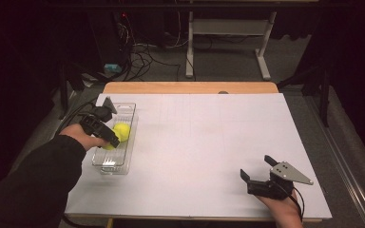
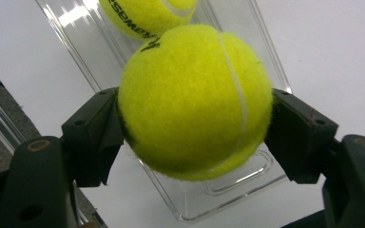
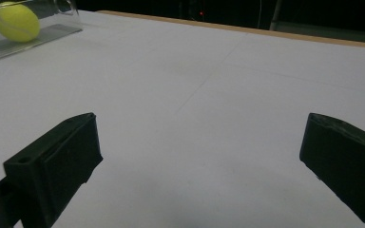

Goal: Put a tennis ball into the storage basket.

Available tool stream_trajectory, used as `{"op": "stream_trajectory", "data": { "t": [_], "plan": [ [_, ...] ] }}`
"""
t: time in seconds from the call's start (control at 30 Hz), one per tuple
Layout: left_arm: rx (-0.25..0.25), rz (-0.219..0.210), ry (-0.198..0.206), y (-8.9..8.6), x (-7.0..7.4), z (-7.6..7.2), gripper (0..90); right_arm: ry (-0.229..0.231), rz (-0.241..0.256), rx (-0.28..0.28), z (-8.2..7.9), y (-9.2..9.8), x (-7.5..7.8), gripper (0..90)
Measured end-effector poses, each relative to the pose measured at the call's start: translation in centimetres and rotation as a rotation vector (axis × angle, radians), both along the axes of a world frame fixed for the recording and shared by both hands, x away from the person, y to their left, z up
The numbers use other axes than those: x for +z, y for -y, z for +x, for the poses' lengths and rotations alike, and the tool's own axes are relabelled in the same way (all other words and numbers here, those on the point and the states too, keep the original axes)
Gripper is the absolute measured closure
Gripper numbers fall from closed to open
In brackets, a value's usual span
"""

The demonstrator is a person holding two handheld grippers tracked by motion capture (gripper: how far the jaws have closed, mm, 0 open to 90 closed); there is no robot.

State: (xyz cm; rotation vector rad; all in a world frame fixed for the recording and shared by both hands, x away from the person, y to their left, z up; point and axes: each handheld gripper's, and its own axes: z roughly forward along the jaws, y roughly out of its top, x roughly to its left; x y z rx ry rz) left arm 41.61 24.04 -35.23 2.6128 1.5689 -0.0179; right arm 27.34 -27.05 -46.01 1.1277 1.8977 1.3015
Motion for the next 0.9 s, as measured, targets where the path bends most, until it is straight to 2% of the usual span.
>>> {"op": "stream_trajectory", "data": {
  "t": [0.17, 0.37, 0.47, 0.5, 0.57, 0.6, 0.67, 0.73, 0.9],
  "plan": [
    [-0.011, 0.001, -0.029, 0.3, -1.3, 0.2, 26.3, -0.002, -0.001, 0.0, 0.0, 0.0, -0.1, 0.2],
    [-0.002, 0.01, -0.03, 0.6, -2.5, 0.4, 26.1, -0.007, 0.0, 0.003, 0.1, -0.1, -0.1, 0.1],
    [-0.002, 0.001, -0.029, 0.5, -2.3, 0.3, 25.9, -0.006, -0.001, 0.001, 0.1, -0.1, -0.1, 0.1],
    [0.005, 0.0, -0.013, 0.4, -2.0, 0.3, 24.3, -0.006, 0.001, 0.003, 0.1, -0.1, -0.2, 0.1],
    [0.0, 0.003, 0.012, 0.4, -1.2, 0.2, 6.9, -0.007, 0.001, 0.001, 0.1, -0.1, -0.1, 0.1],
    [-0.008, -0.016, 0.018, 0.3, -0.7, 0.2, 3.7, -0.007, 0.002, 0.002, 0.1, -0.1, -0.1, 0.1],
    [-0.016, -0.039, 0.026, 0.3, -0.1, 0.0, 1.8, -0.004, 0.0, 0.002, 0.1, -0.1, -0.1, 0.1],
    [-0.028, -0.025, 0.027, 0.5, 0.2, -0.1, 1.2, -0.003, 0.003, 0.003, 0.1, -0.1, -0.1, 0.1],
    [-0.052, -0.03, 0.022, 1.6, 0.1, -0.2, 1.2, -0.002, 0.003, 0.0, 0.1, -0.1, 0.0, 0.1]
  ]
}}
